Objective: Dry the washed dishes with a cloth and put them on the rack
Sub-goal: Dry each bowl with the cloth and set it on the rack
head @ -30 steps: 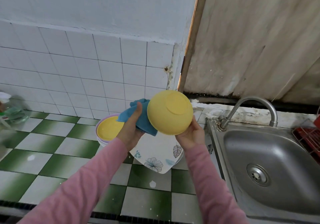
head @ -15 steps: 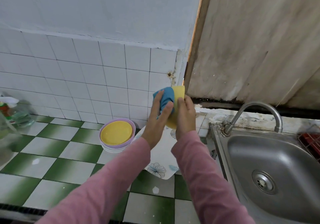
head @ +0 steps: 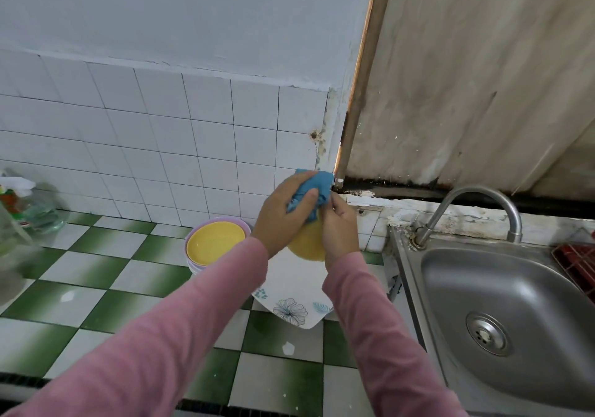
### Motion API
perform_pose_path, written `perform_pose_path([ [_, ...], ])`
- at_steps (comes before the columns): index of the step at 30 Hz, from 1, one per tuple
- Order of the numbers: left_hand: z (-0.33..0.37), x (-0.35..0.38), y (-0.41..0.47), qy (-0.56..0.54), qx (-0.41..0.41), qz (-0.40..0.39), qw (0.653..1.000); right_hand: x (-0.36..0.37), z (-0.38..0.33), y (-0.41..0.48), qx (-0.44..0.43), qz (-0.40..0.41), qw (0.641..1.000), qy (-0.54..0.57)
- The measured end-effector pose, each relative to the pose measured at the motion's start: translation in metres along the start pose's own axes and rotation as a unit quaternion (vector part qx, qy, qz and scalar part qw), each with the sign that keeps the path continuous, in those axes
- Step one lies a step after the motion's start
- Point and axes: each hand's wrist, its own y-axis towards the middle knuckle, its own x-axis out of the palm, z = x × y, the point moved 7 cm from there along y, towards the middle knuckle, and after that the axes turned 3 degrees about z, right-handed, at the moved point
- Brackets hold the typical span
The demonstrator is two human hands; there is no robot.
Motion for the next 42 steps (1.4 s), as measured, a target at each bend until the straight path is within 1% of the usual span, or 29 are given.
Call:
perform_pose_path([
  [2, -0.018, -0.007, 0.004, -0.098, -0.13, 0.033, 0.986, 0.0, 0.0, -0.005, -0.024, -0.005, 0.999, -0.033],
  [3, -0.019, -0.008, 0.003, -0.088, -0.142, 0.042, 0.985, -0.001, 0.001, -0.007, -0.026, 0.0, 0.999, -0.035],
  [4, -0.013, -0.008, 0.0, -0.047, -0.114, 0.045, 0.991, -0.002, 0.003, -0.008, -0.021, 0.005, 0.999, -0.03],
  [6, 0.007, -0.002, -0.012, 0.055, 0.024, 0.024, 0.998, 0.0, 0.005, -0.009, 0.002, 0.002, 1.0, 0.009],
  [7, 0.01, 0.002, -0.018, 0.067, 0.066, 0.012, 0.995, 0.001, 0.005, -0.008, 0.006, -0.004, 1.0, 0.011],
  [8, 0.009, 0.002, -0.021, 0.038, 0.063, 0.01, 0.997, 0.002, 0.001, -0.008, -0.007, -0.008, 1.0, -0.02],
  [9, 0.002, 0.0, -0.02, -0.014, 0.019, 0.018, 1.0, 0.002, -0.005, -0.008, -0.033, -0.012, 0.997, -0.072],
  [11, -0.019, -0.005, -0.015, -0.13, -0.139, 0.047, 0.981, 0.002, -0.014, -0.01, -0.088, -0.026, 0.984, -0.155],
  [13, -0.042, -0.009, -0.016, -0.218, -0.318, 0.074, 0.92, 0.0, -0.021, -0.011, -0.104, -0.045, 0.98, -0.166],
  [14, -0.05, -0.011, -0.019, -0.262, -0.37, 0.074, 0.888, -0.003, -0.023, -0.011, -0.096, -0.045, 0.984, -0.146],
  [15, -0.054, -0.012, -0.023, -0.294, -0.393, 0.074, 0.868, -0.007, -0.024, -0.009, -0.075, -0.031, 0.991, -0.103],
  [17, -0.057, -0.014, -0.029, -0.35, -0.398, 0.092, 0.843, -0.015, -0.015, -0.005, 0.005, 0.021, 0.999, 0.034],
  [20, -0.06, -0.012, -0.038, -0.377, -0.395, 0.146, 0.825, -0.012, 0.014, -0.006, 0.123, 0.086, 0.968, 0.203],
  [22, -0.059, -0.009, -0.04, -0.34, -0.383, 0.167, 0.843, -0.008, 0.027, -0.006, 0.145, 0.097, 0.946, 0.272],
  [24, -0.049, -0.006, -0.04, -0.273, -0.319, 0.164, 0.892, -0.005, 0.031, -0.004, 0.151, 0.102, 0.93, 0.32],
  [26, -0.031, -0.004, -0.04, -0.19, -0.186, 0.152, 0.952, -0.001, 0.031, -0.003, 0.154, 0.098, 0.913, 0.364],
  [27, -0.02, -0.003, -0.04, -0.122, -0.097, 0.138, 0.978, 0.002, 0.031, -0.003, 0.156, 0.095, 0.909, 0.375],
  [28, -0.008, 0.001, -0.039, -0.031, -0.007, 0.115, 0.993, 0.007, 0.031, -0.006, 0.161, 0.087, 0.908, 0.377],
  [30, 0.007, 0.009, -0.038, 0.128, 0.135, 0.066, 0.98, 0.015, 0.031, -0.01, 0.173, 0.058, 0.912, 0.367],
  [31, 0.012, 0.01, -0.035, 0.158, 0.167, 0.047, 0.972, 0.014, 0.031, -0.01, 0.172, 0.046, 0.917, 0.358],
  [32, 0.014, 0.008, -0.03, 0.156, 0.171, 0.033, 0.972, 0.013, 0.029, -0.009, 0.165, 0.035, 0.924, 0.343],
  [33, 0.014, 0.004, -0.024, 0.126, 0.146, 0.023, 0.981, 0.01, 0.027, -0.007, 0.153, 0.027, 0.934, 0.322],
  [35, 0.004, -0.005, -0.011, 0.014, 0.029, 0.028, 0.999, 0.006, 0.022, -0.007, 0.133, 0.007, 0.949, 0.285],
  [36, -0.001, -0.006, -0.008, -0.024, -0.023, 0.039, 0.999, 0.007, 0.019, -0.008, 0.126, -0.006, 0.954, 0.273],
  [37, -0.001, -0.006, -0.008, -0.027, -0.042, 0.047, 0.998, 0.008, 0.018, -0.008, 0.122, -0.013, 0.957, 0.262],
  [38, 0.005, -0.005, -0.01, 0.009, -0.011, 0.048, 0.999, 0.009, 0.017, -0.009, 0.118, -0.015, 0.961, 0.25],
  [40, 0.017, 0.005, -0.019, 0.13, 0.116, 0.012, 0.985, 0.01, 0.015, -0.006, 0.112, -0.018, 0.967, 0.228],
  [41, 0.017, 0.009, -0.02, 0.155, 0.142, -0.015, 0.977, 0.009, 0.015, -0.005, 0.111, -0.021, 0.971, 0.213],
  [42, 0.015, 0.008, -0.017, 0.144, 0.123, -0.036, 0.981, 0.008, 0.015, -0.004, 0.105, -0.028, 0.977, 0.185],
])
